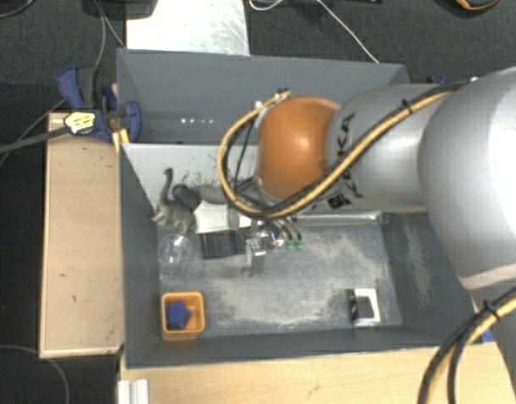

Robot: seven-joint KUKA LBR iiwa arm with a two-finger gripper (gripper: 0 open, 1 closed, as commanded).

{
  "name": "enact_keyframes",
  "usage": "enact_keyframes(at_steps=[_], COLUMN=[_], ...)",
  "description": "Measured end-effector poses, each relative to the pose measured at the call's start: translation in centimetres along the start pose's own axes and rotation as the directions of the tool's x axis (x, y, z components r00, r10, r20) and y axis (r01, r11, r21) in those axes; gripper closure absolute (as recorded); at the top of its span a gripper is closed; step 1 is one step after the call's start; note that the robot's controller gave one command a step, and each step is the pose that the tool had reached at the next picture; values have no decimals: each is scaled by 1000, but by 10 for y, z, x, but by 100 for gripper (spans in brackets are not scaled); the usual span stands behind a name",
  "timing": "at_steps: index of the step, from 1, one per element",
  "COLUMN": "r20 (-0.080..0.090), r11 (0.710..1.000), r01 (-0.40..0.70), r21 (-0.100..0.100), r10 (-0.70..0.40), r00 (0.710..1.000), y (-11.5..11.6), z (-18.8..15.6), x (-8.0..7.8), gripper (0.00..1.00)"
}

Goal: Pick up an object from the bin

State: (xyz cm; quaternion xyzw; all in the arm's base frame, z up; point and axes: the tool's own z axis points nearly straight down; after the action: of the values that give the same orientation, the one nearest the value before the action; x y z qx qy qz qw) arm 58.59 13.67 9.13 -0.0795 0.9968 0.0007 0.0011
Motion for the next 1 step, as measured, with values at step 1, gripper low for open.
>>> enact_keyframes(at_steps=[1], r20=[10], r11=[983], r01=[-182], r21=[-3], r10=[182], r00=[983], y=[8], z=[-66], x=[-4], gripper=[0])
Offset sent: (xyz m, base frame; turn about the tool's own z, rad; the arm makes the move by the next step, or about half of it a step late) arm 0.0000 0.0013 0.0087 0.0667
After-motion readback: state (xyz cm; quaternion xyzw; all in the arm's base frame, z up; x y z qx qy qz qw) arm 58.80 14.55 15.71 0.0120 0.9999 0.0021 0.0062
